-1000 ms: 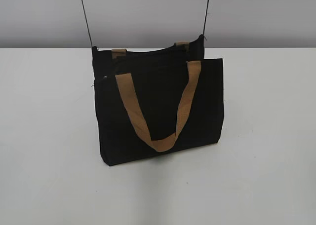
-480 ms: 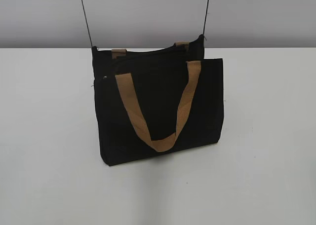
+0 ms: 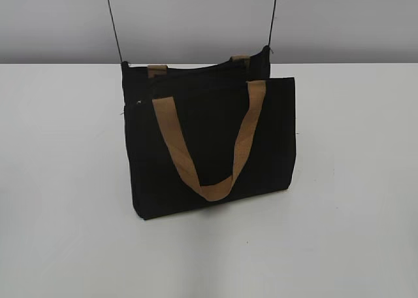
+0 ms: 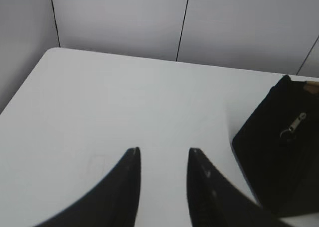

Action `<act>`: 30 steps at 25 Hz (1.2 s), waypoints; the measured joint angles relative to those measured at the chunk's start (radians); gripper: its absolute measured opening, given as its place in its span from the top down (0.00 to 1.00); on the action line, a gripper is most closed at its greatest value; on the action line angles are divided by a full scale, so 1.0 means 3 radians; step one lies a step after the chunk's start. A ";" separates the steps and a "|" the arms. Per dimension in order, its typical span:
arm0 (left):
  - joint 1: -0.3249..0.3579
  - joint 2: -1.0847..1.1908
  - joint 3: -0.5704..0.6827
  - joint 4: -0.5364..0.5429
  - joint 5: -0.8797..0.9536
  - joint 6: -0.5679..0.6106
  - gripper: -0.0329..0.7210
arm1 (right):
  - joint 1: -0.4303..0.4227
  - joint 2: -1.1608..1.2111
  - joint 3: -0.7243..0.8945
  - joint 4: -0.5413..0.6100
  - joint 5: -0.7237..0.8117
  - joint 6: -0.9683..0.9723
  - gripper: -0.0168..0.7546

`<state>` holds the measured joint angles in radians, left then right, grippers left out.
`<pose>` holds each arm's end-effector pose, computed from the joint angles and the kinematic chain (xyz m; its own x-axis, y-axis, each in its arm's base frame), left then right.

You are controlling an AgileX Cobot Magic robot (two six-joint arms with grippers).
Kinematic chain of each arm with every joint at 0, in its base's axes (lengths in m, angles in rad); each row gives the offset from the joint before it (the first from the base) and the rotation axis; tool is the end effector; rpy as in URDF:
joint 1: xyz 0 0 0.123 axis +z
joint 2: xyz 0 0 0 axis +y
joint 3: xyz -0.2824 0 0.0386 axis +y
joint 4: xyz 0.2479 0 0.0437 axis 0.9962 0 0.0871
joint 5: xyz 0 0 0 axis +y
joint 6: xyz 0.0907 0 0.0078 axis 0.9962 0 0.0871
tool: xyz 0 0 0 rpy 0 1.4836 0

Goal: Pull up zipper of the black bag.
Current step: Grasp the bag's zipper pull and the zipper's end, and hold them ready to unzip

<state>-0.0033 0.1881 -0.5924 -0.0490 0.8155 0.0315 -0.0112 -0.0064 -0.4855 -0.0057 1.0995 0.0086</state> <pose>0.0267 -0.0033 0.3224 -0.3179 -0.0011 -0.9481 0.0364 0.9992 -0.0133 -0.0059 -0.0004 0.2700 -0.4971 0.0116 -0.8676 0.0186 0.9998 0.0027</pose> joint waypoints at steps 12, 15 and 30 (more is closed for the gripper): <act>-0.0548 0.1180 0.0575 -0.0248 -0.2200 0.0162 0.63 | 0.0000 0.0000 0.0000 0.0019 0.0000 0.0000 0.47; -0.0738 0.1511 0.0820 -0.0298 -0.2811 0.0165 0.63 | 0.0000 0.0000 0.0000 0.0000 0.0000 0.0000 0.47; -0.1322 0.3827 0.1071 0.0354 -0.5305 0.0088 0.58 | 0.0000 0.0000 0.0000 0.0019 0.0000 0.0000 0.47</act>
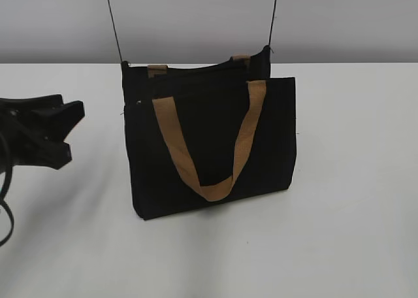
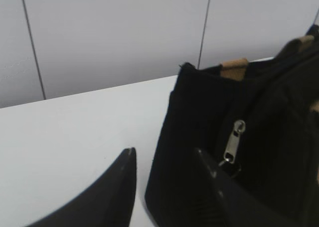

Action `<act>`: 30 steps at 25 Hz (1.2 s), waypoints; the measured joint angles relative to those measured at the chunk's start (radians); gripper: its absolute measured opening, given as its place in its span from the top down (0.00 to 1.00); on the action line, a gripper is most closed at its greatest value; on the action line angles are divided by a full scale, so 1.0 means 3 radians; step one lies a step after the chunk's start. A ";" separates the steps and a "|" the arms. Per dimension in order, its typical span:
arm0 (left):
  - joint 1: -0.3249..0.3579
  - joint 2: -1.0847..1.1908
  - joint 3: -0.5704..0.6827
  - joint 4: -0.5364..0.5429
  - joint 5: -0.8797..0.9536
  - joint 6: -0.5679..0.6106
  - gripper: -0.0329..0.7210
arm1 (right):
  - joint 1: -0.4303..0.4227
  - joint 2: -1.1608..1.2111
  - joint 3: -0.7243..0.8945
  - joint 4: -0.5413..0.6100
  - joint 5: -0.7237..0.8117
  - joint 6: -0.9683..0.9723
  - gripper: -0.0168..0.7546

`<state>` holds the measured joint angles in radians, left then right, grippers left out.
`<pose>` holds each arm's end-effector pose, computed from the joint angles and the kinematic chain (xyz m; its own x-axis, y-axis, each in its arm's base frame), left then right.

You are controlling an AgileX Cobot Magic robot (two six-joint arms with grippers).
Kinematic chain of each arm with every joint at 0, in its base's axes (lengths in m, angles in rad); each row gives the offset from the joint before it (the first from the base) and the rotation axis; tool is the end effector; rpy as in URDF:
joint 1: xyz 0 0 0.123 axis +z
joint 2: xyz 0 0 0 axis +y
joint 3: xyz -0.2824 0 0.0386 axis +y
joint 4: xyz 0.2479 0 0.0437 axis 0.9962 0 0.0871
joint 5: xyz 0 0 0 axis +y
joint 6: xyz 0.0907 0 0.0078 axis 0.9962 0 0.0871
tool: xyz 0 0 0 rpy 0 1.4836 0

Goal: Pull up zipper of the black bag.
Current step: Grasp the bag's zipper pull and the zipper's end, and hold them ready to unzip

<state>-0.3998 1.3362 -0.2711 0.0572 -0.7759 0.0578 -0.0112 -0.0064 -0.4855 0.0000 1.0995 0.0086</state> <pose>0.2006 -0.0887 0.1925 -0.1428 0.1672 -0.9755 0.4413 0.8930 0.0884 -0.0059 0.0001 0.2700 -0.4971 0.0142 -0.8676 0.0155 0.9999 0.0075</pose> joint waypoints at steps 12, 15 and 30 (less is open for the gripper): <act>-0.0001 0.1336 -0.0112 0.0659 -0.0824 -0.0125 0.52 | 0.0000 0.0000 0.0000 0.0000 0.0000 0.0000 0.47; -0.0001 0.1459 -0.0237 0.0712 -0.0846 -0.0125 0.47 | 0.0000 0.0000 0.0000 0.0000 0.0000 0.0000 0.47; -0.0001 0.1901 -0.0767 0.0986 -0.0718 -0.0127 0.61 | 0.0000 0.0000 0.0000 0.0000 0.0000 0.0000 0.47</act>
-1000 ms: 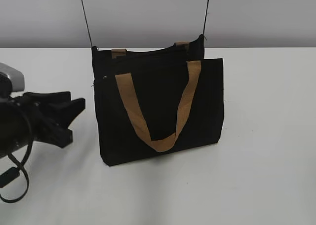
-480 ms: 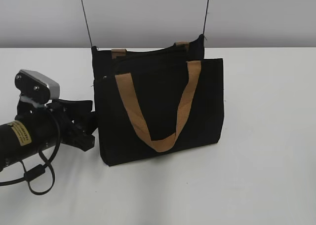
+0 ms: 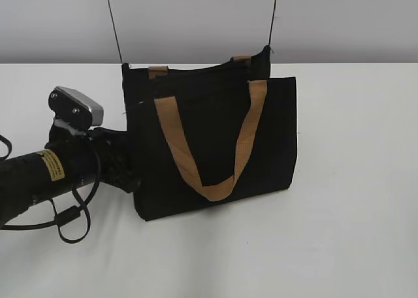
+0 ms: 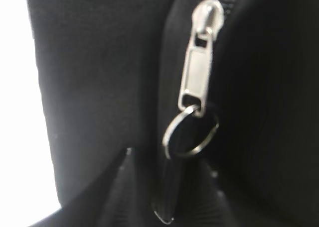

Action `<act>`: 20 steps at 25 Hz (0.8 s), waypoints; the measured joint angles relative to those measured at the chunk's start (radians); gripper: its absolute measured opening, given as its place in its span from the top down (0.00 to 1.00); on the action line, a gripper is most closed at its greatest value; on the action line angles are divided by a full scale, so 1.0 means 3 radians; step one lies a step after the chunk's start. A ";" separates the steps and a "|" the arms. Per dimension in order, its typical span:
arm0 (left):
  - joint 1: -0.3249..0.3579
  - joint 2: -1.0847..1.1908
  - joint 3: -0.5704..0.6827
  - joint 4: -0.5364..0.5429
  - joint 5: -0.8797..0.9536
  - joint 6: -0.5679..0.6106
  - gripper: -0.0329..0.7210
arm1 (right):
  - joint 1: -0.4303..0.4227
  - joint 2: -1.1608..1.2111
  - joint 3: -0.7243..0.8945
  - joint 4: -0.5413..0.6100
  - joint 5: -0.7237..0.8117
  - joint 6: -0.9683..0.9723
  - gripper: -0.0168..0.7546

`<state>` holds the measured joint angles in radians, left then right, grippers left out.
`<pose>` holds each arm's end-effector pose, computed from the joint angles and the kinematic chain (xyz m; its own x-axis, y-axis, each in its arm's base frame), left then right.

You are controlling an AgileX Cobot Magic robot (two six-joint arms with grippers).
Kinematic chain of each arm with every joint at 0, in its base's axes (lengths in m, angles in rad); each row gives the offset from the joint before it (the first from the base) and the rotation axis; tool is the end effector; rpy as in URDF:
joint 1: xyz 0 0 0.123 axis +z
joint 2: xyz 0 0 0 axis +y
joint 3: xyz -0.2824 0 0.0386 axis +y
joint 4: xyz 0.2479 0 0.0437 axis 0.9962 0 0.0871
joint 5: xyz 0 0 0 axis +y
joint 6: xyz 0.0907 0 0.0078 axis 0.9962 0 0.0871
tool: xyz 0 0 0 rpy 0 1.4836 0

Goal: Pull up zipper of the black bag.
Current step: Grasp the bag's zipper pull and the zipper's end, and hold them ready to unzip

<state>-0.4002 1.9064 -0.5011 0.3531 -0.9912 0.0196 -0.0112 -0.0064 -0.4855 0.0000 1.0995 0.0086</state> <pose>0.2615 -0.1392 0.1091 -0.1786 0.3011 -0.9367 0.6776 0.7280 0.1048 -0.0059 0.0001 0.2700 -0.4971 0.0142 -0.8676 0.0155 0.9999 0.0075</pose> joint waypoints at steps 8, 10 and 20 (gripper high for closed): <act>0.0000 -0.0132 -0.0003 0.0026 0.0403 0.0000 0.96 | 0.0000 0.0000 0.0000 0.0000 0.0000 0.0000 0.47; 0.0000 -0.0303 -0.0003 -0.0013 0.0597 0.0003 0.96 | 0.0000 0.0000 0.0000 0.0000 0.0000 0.0000 0.47; 0.0000 -0.1418 0.0000 -0.0101 0.1405 0.0006 0.96 | 0.0000 0.0000 0.0000 0.0000 0.0000 0.0000 0.47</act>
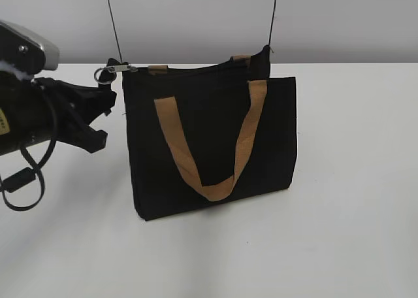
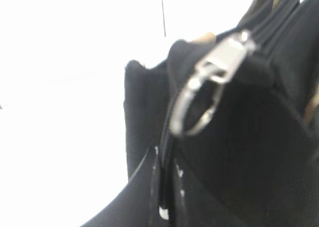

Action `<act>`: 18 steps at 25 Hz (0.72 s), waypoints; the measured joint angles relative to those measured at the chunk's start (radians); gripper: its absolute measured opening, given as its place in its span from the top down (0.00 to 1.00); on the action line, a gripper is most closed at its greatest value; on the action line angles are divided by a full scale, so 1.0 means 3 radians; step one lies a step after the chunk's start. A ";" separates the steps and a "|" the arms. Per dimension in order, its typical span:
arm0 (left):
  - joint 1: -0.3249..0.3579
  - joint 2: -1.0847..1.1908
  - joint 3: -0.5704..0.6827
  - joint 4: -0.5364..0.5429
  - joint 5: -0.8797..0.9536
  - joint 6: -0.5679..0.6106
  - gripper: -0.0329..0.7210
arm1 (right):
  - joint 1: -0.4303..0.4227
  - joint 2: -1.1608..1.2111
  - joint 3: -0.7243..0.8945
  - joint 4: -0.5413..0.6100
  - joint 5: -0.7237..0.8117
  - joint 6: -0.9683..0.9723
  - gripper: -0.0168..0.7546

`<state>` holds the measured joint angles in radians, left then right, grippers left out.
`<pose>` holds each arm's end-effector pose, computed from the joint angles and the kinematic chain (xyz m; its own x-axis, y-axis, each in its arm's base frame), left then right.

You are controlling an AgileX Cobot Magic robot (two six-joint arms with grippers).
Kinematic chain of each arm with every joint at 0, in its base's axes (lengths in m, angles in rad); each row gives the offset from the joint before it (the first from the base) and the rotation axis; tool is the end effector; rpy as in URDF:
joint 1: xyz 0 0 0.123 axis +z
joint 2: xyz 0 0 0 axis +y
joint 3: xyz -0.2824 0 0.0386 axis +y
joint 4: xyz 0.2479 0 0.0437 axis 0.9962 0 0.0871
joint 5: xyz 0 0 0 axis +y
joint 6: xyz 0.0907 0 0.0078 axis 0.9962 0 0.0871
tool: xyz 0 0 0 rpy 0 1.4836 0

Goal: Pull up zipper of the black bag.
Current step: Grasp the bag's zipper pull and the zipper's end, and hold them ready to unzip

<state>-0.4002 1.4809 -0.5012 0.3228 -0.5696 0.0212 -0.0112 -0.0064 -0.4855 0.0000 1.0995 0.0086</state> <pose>0.2443 -0.1202 0.1956 -0.1443 0.3729 -0.9166 0.6002 0.7695 0.2185 -0.0059 0.0001 0.2700 -0.4971 0.0142 -0.8676 0.0155 0.9999 0.0075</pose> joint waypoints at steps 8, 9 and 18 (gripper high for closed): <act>0.0000 -0.0440 0.0000 0.0292 0.0265 0.0004 0.96 | 0.0000 0.0000 0.0000 0.0000 0.0000 0.0000 0.47; 0.0000 -0.0476 0.0000 0.0294 0.0273 0.0004 0.96 | 0.0000 0.0000 0.0000 0.0000 0.0000 0.0000 0.47; 0.0000 -0.0640 0.0002 0.0298 0.0276 0.0005 0.96 | 0.0000 0.0179 0.0000 0.0365 -0.0009 -0.0379 0.47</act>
<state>-0.4002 1.2888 -0.5006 0.4123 -0.4867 0.0228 -0.0112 0.0472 -0.4855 0.1095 1.0967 -0.1051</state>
